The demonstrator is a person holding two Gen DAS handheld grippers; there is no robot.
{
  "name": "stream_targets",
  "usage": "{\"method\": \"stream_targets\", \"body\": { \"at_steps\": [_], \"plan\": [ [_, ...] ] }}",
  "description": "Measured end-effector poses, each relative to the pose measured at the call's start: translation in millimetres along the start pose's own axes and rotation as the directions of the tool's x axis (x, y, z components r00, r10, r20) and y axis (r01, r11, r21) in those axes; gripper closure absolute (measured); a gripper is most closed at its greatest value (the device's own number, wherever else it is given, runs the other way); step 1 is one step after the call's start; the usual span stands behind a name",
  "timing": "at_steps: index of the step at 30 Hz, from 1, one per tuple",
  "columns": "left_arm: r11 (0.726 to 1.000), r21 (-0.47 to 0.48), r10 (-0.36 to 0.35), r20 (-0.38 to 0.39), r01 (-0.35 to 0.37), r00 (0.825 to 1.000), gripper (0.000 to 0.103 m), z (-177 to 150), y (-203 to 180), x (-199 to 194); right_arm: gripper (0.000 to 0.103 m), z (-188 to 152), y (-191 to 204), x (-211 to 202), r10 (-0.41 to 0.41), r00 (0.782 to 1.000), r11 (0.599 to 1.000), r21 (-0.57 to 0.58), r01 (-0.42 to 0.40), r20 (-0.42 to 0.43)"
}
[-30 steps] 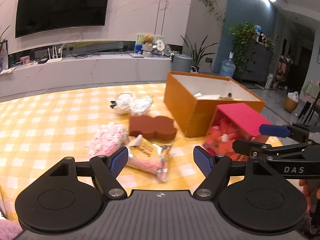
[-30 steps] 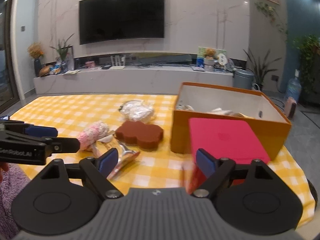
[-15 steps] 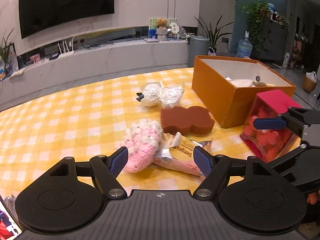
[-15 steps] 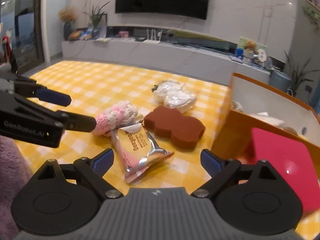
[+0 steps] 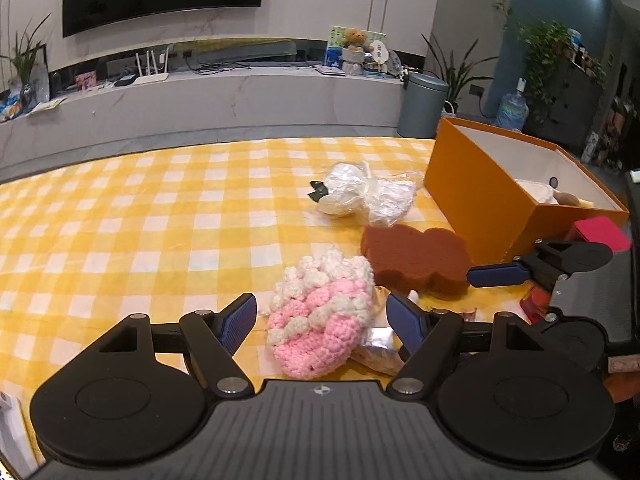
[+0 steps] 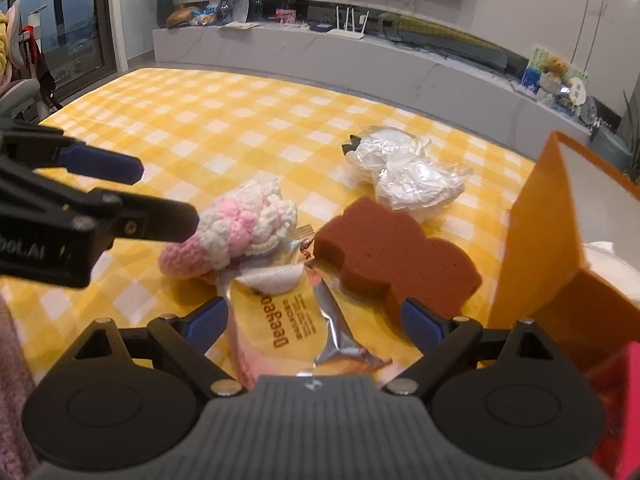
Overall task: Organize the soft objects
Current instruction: 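Grasp the Deeyo snack bag with the right tool while the left approaches the pink crochet toy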
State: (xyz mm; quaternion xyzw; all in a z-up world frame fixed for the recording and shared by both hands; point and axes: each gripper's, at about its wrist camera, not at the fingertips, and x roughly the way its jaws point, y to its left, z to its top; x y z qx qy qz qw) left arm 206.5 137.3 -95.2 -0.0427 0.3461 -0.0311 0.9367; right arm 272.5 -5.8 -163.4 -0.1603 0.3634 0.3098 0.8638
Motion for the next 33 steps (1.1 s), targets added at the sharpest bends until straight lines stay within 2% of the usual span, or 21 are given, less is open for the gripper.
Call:
{"method": "stream_targets", "body": {
  "at_steps": [6,11,13,20,23,27,31,33],
  "plan": [
    [0.998,-0.063,-0.011,-0.001,0.011,1.0,0.016,-2,10,5,0.013,2,0,18,0.061,0.998,0.998,0.018,-0.061,-0.027],
    [0.996,-0.084,-0.008,-0.004,0.008,1.0,0.016,-4,12,6,0.024,2,0,27,0.128,0.991,0.991,0.054,-0.126,-0.039],
    [0.996,-0.085,-0.008,-0.006,0.008,1.0,0.016,-4,12,6,0.026,1,1,27,0.123,0.992,0.991,0.057,-0.121,-0.036],
    [0.996,-0.089,-0.016,0.003,0.016,1.0,0.016,-5,11,6,0.05,-5,2,18,0.119,0.993,0.99,0.075,-0.118,-0.016],
    [0.996,-0.09,-0.027,0.013,0.028,1.0,0.016,-4,11,4,0.051,-9,-1,7,0.104,0.995,0.988,0.11,-0.104,0.001],
    [0.997,-0.061,-0.043,-0.012,0.042,0.999,0.016,-4,5,11,0.051,-17,-12,-7,0.034,0.999,0.986,0.165,-0.037,0.017],
    [0.999,-0.027,-0.044,-0.035,0.044,0.998,0.016,-4,-3,20,0.05,-27,-23,-1,0.042,0.999,0.973,0.228,-0.037,-0.019],
    [0.999,-0.005,-0.039,-0.057,0.039,0.998,0.016,-6,-7,25,0.049,-29,-21,-2,0.036,0.999,0.975,0.219,-0.034,-0.005]
  ]
}}
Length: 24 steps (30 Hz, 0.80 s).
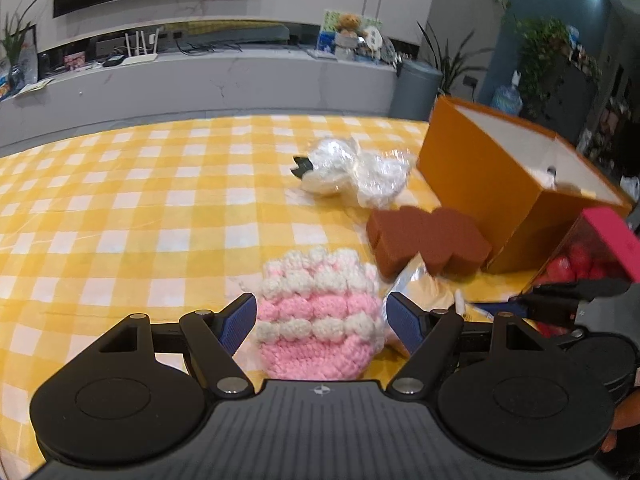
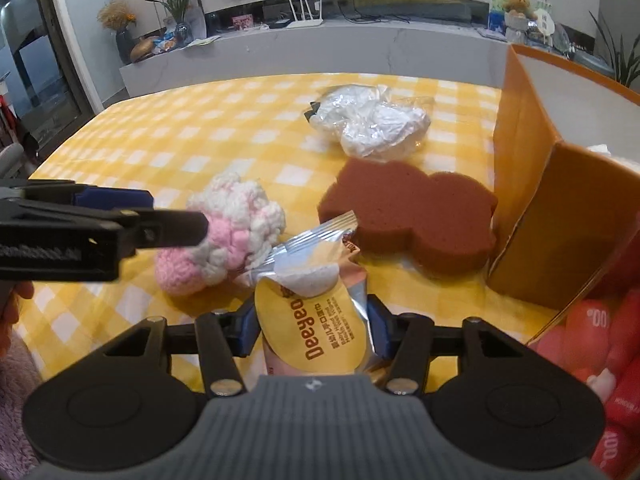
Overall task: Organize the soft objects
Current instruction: 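Grasp the Deeyo snack bag with the right tool while the left approaches the pink crochet toy, then close the left tool on the pink crochet toy while the right holds the snack bag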
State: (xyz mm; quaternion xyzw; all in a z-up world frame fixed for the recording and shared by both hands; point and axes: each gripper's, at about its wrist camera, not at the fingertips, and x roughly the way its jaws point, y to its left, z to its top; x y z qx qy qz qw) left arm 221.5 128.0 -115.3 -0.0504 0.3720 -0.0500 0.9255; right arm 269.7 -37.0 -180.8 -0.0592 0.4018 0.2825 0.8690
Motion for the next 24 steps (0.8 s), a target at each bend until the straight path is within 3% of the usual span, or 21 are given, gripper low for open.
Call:
{"method": "stream_targets", "body": {
  "at_steps": [7,14,18,19,22,24],
  "plan": [
    [1.0,0.013,0.009,-0.071,-0.008,0.997,0.013,-6,-9,18,0.047,-3,0,0,0.003,1.0,1.0,0.0,-0.003,0.013],
    [0.998,0.045,0.043,-0.082,-0.039,0.996,0.012,-8,-13,22,0.045,-6,-2,-4,0.012,1.0,1.0,-0.01,-0.012,0.005],
    [0.996,0.003,0.086,-0.103,-0.087,0.991,0.013,-9,-5,24,0.044,-7,-1,-4,0.011,1.0,1.0,-0.02,-0.011,0.005],
    [0.995,-0.024,0.098,-0.115,-0.102,0.989,0.017,-9,-1,25,0.044,-8,-1,-4,0.009,1.0,1.0,-0.022,-0.009,0.004],
    [0.992,-0.09,0.075,-0.127,-0.087,0.989,0.019,-9,10,25,0.044,-8,-1,-2,0.005,1.0,1.0,-0.018,-0.005,0.001],
    [0.993,-0.07,0.082,-0.131,-0.092,0.988,0.023,-10,8,27,0.044,-8,-1,-1,0.002,1.0,1.0,-0.019,-0.002,0.0]
  ]
}}
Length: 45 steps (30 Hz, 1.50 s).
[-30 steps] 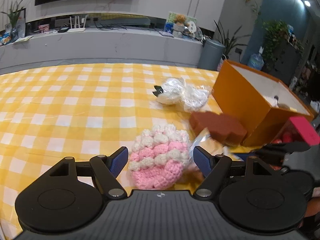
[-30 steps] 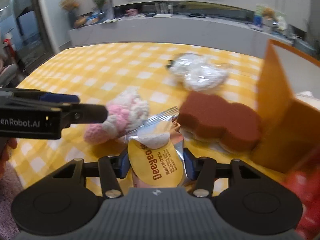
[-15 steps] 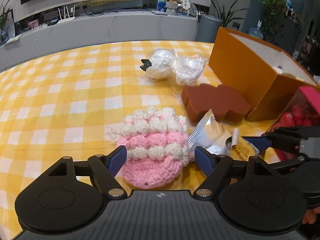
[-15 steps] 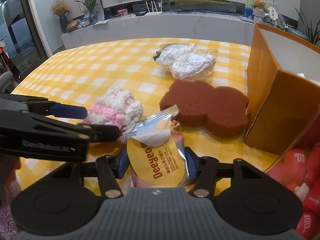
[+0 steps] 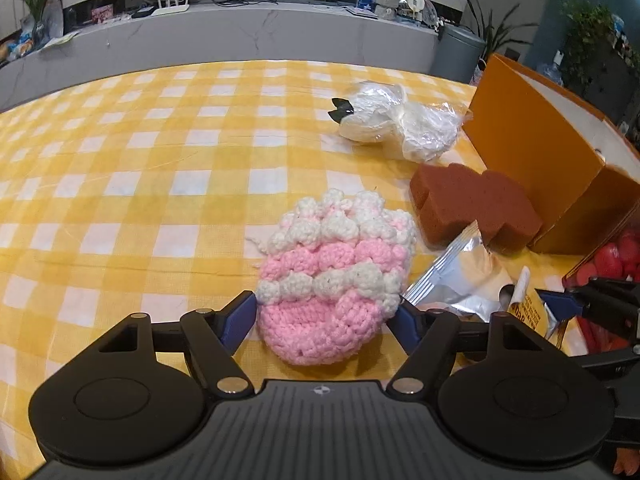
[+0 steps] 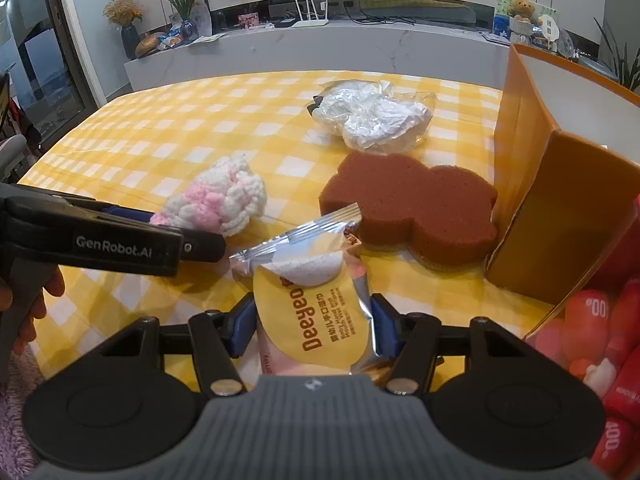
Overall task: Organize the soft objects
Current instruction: 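Close the left tool on the pink crochet toy while the right holds the snack bag, then carry the pink crochet toy and snack bag in both tools over the orange box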
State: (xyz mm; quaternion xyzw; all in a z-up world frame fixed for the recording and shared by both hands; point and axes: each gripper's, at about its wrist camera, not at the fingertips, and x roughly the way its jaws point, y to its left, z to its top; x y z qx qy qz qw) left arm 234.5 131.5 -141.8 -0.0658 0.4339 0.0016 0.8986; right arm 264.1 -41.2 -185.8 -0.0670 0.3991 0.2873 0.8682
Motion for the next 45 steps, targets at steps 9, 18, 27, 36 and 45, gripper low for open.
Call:
{"method": "stream_targets", "body": {
  "at_steps": [9,18,27,36,45],
  "plan": [
    [0.999,0.0,0.046,0.028,-0.046,0.999,0.057,1,1,-4,0.045,-1,2,1,-0.009,1.0,1.0,-0.011,0.009,0.001],
    [0.999,0.014,0.043,0.077,-0.045,0.996,0.076,3,-2,-13,0.052,1,8,-6,-0.017,1.0,1.0,-0.022,0.018,0.013],
    [1.0,0.005,0.013,0.133,-0.014,0.991,0.076,2,-2,-28,0.052,6,17,-33,-0.01,0.998,0.998,-0.053,0.013,0.06],
    [0.999,0.017,-0.039,0.197,0.037,0.98,0.076,-2,-11,-58,0.052,6,14,-73,-0.019,0.994,0.996,-0.079,0.028,0.108],
    [0.991,0.02,-0.133,0.262,0.133,0.956,0.076,-4,-36,-95,0.052,6,4,-123,-0.041,0.987,0.993,-0.105,0.057,0.155]
  ]
}}
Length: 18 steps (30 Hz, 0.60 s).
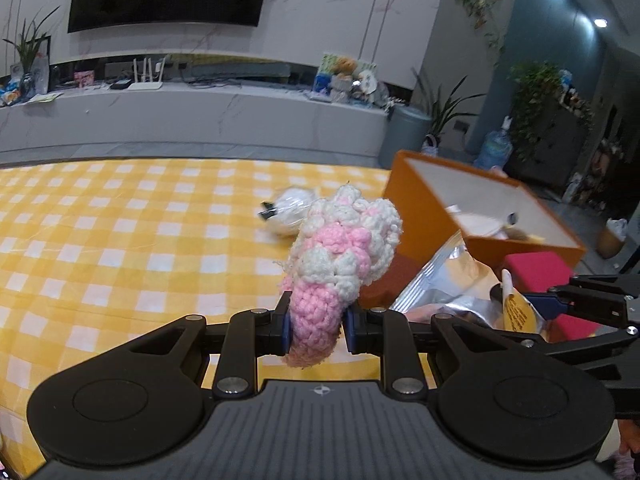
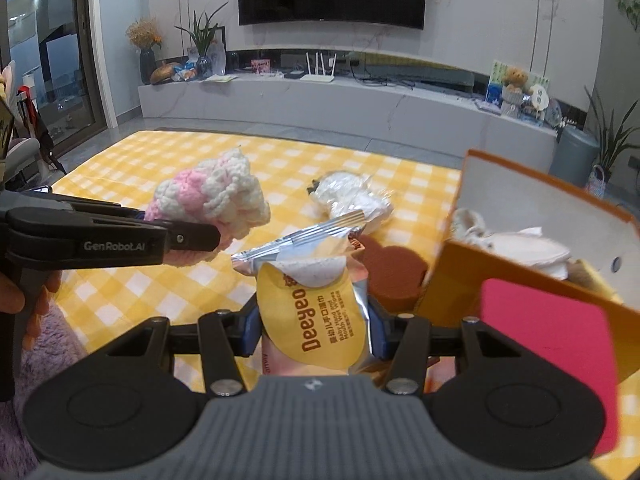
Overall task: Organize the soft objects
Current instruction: 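Carry the pink crochet toy and snack bag in both tools over the orange box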
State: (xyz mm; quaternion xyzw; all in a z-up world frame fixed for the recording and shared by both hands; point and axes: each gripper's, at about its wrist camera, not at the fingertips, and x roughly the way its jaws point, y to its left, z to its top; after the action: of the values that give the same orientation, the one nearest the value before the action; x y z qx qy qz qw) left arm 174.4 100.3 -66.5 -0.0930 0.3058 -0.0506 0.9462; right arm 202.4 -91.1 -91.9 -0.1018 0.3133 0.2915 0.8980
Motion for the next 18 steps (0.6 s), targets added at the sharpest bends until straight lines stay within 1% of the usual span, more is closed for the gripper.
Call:
{"method": "stream_targets", "body": {
  "at_steps": [3,9,14,18],
  "plan": [
    [1.0,0.001,-0.03,0.01,0.03,1.0,0.076,3,-12,-8,0.052,1,-8,-19,-0.016,1.0,1.0,-0.002,0.016,0.013],
    [0.996,0.02,-0.086,0.035,0.085,0.996,0.076,15,-33,-19,0.052,3,-35,-54,-0.049,0.998,0.998,0.03,0.048,0.038],
    [0.99,0.062,-0.132,0.052,0.128,0.99,0.076,28,-60,-18,0.052,10,-63,-79,-0.089,0.994,0.995,0.056,0.086,0.059],
    [0.982,0.079,-0.176,0.053,0.172,0.983,0.076,40,-81,-10,0.052,16,-87,-94,-0.126,0.99,0.99,0.074,0.12,0.069]
  ]
}}
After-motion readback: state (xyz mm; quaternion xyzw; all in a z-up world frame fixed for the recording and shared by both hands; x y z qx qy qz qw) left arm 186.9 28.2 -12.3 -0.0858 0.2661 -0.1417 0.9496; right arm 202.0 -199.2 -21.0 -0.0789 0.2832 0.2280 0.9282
